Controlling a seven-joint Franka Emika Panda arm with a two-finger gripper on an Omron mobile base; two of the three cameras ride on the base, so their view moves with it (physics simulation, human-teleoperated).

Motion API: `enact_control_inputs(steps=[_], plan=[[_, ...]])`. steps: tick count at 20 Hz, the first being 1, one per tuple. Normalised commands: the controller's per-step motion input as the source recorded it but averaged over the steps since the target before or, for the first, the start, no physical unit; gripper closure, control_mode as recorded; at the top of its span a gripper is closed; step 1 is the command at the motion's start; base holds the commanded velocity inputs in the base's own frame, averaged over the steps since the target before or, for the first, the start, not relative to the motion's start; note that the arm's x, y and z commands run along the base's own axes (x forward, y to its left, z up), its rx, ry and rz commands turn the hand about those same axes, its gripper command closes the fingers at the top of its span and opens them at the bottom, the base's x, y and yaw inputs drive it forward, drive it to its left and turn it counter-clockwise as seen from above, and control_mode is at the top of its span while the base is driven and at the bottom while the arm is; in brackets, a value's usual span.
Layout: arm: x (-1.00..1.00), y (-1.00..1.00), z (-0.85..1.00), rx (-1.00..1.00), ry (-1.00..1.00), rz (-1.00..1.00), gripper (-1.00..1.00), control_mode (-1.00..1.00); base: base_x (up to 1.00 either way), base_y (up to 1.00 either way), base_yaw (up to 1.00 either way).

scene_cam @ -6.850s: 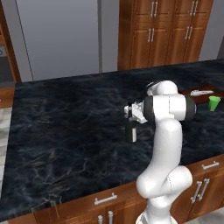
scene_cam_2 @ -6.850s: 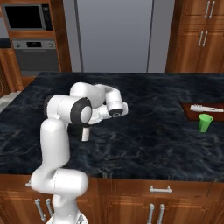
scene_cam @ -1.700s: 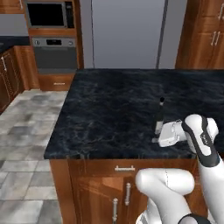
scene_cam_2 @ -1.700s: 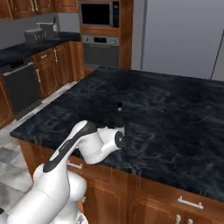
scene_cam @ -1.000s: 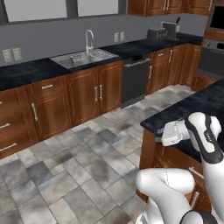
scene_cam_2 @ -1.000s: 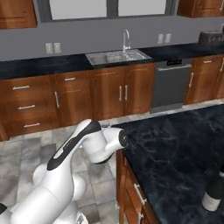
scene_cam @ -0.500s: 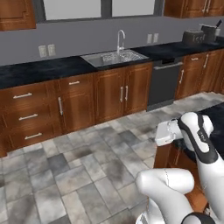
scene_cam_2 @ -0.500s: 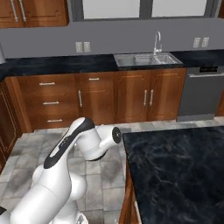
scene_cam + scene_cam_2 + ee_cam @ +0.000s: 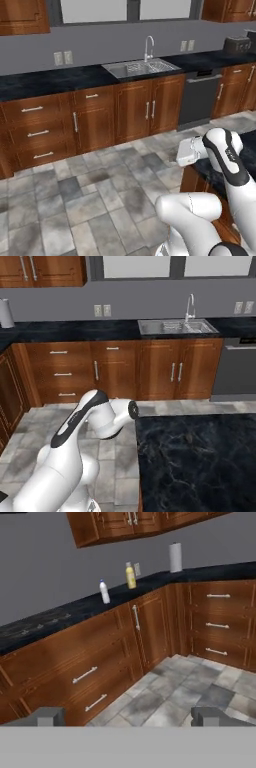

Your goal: Place the drinks on the dining counter in a tight cluster.

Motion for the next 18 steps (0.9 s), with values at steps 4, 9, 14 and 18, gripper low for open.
enact_control_inputs(steps=[4, 9, 14, 18], plan=[[0.0, 0.0, 0.0, 0.0, 0.0, 0.0, -1.0, 1.0, 0.32, 0.27, 0.16], [0.0, 0.0, 0.0, 0.0, 0.0, 0.0, -1.0, 1.0, 0.32, 0.49, 0.29], [0.0, 0.0, 0.0, 0.0, 0.0, 0.0, -1.0, 1.0, 0.56, 0.5, 0.26], [0.0, 0.0, 0.0, 0.0, 0.0, 0.0, -1.0, 1.0, 0.69, 0.41, 0.25]])
